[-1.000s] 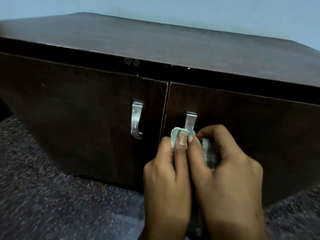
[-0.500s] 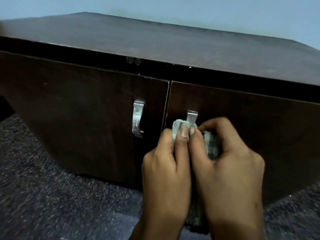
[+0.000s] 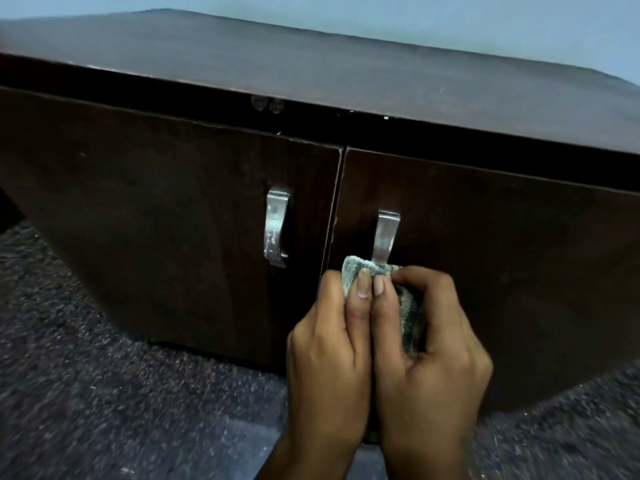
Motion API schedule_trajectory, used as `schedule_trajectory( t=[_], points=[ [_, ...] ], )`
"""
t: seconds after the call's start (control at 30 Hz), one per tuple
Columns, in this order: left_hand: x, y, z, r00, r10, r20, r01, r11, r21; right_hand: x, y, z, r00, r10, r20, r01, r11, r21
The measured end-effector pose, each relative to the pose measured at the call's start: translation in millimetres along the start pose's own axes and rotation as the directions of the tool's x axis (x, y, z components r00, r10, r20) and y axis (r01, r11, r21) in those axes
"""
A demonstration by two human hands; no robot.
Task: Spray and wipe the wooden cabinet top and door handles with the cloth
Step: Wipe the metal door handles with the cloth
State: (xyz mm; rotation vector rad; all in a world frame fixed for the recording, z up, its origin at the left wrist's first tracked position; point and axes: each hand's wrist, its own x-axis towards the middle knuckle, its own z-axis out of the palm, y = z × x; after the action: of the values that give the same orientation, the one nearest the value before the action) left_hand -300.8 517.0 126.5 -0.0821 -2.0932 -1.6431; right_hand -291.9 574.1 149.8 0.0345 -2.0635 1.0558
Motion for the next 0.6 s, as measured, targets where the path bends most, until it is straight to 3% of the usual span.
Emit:
schedule_trajectory(
  t=[0.23, 0.43, 0.6],
  points=[
    [2.4, -10.2, 2.1, 0.998, 0.047, 0.028, -0.049, 0.997, 0.054, -8.4, 12.0, 9.7, 0.997, -0.065, -0.047, 0.065, 0.998, 0.005],
    [-3.4, -16.6, 2.3, 0.999, -0.026, 0.046, 0.023, 0.998, 0.05, -9.6, 17.3, 10.4, 1.0, 0.012, 0.019, -0.012, 1.0, -0.011],
    [-0.2, -8.4, -2.7, 0.999, 0.037, 0.027, -0.039, 0.997, 0.062, -7.5, 8.0, 7.8, 0.998, -0.044, -0.045, 0.043, 0.999, -0.025]
  ],
)
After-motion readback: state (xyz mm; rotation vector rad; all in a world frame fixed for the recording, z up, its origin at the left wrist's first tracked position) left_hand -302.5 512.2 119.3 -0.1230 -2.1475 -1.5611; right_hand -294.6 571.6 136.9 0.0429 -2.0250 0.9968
